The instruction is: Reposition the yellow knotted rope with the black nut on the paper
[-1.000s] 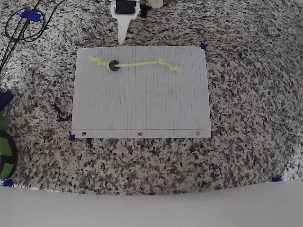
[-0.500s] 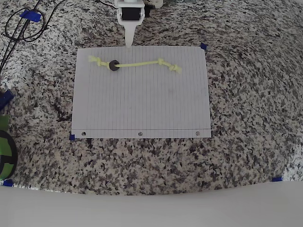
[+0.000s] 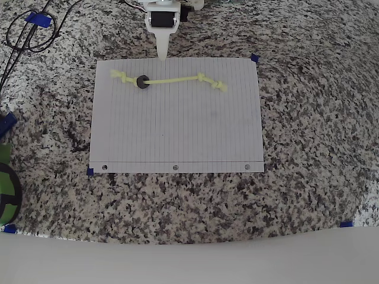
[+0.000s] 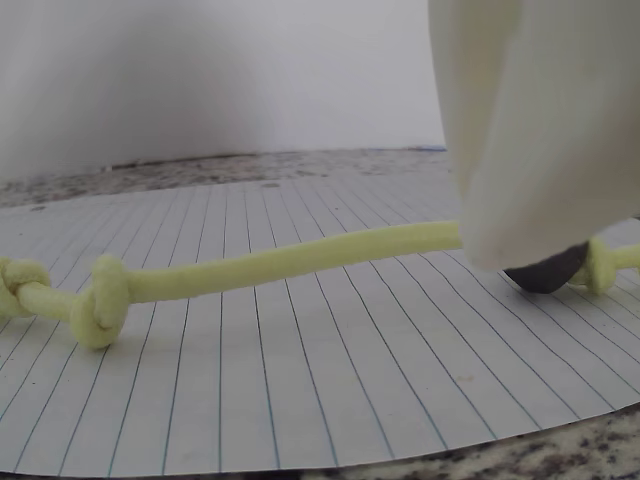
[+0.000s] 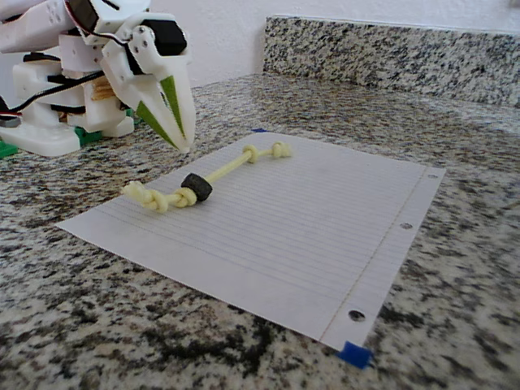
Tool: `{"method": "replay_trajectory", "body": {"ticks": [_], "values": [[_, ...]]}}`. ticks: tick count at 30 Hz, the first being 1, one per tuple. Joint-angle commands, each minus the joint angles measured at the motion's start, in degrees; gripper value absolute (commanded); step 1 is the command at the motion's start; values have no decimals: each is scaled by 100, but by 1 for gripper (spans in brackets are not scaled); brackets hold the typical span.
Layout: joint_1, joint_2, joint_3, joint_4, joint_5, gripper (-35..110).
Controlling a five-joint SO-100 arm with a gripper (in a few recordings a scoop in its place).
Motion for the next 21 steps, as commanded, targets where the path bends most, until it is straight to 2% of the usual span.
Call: {"method": "replay_trajectory", "body": {"ticks": [1,21], "values": [[0,18,62,44,-53,0],[-141,18,18,246,-53,0]]}}
